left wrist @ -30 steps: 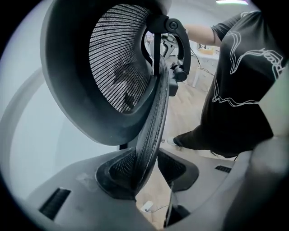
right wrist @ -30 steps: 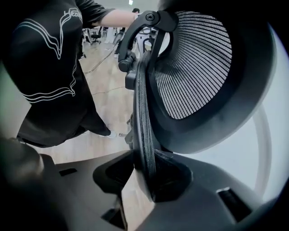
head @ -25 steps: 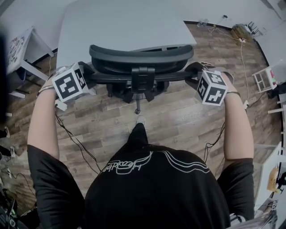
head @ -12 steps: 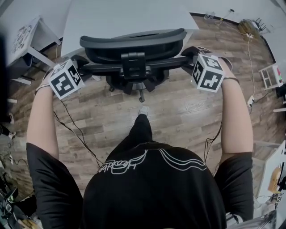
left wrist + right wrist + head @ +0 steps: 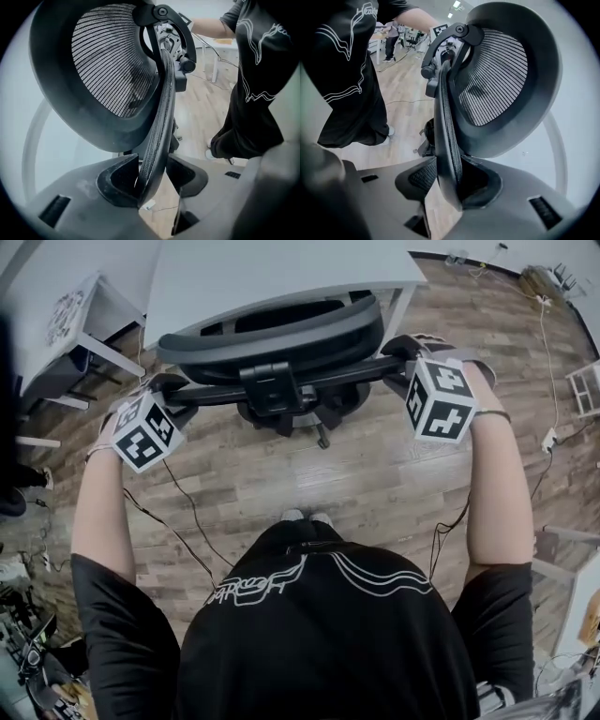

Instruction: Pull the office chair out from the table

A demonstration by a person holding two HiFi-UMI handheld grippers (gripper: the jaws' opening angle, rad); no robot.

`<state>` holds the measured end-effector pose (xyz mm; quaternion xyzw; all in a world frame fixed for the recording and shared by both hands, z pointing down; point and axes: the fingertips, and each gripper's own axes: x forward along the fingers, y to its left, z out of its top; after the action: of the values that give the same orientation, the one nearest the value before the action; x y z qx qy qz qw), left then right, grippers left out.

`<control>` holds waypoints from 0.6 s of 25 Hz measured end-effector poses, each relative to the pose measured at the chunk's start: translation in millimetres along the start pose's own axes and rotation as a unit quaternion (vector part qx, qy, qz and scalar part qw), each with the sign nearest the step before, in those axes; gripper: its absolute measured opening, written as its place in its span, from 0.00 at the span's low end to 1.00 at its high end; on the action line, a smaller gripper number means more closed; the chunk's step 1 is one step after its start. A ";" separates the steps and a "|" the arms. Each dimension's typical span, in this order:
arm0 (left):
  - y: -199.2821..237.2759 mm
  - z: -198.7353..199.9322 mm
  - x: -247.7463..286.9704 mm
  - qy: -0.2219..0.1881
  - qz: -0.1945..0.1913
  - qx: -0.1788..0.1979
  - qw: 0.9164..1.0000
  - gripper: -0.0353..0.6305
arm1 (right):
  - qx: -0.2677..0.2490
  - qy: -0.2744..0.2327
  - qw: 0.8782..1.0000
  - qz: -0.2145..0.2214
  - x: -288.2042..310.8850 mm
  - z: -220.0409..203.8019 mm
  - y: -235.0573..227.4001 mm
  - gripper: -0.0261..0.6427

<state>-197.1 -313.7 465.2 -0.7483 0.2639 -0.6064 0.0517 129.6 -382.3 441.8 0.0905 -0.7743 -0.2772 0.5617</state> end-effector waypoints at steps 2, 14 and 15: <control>-3.2 1.1 -4.2 -0.006 -0.001 0.000 1.000 0.31 | -0.004 -0.003 1.000 0.003 -4.4 0.8 0.3 0.30; -57.6 -10.9 -33.6 0.002 -0.002 0.004 1.000 0.32 | 0.009 0.004 1.000 0.003 -41.7 19.3 62.2 0.30; -65.7 -14.2 -37.0 -0.001 0.002 0.007 1.000 0.32 | 0.012 0.006 1.000 0.000 -45.7 23.2 72.1 0.30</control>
<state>-193.1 -237.1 462.5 -0.7477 0.2617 -0.6075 0.0582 136.7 -294.2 437.7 0.0989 -0.7744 -0.2669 0.5651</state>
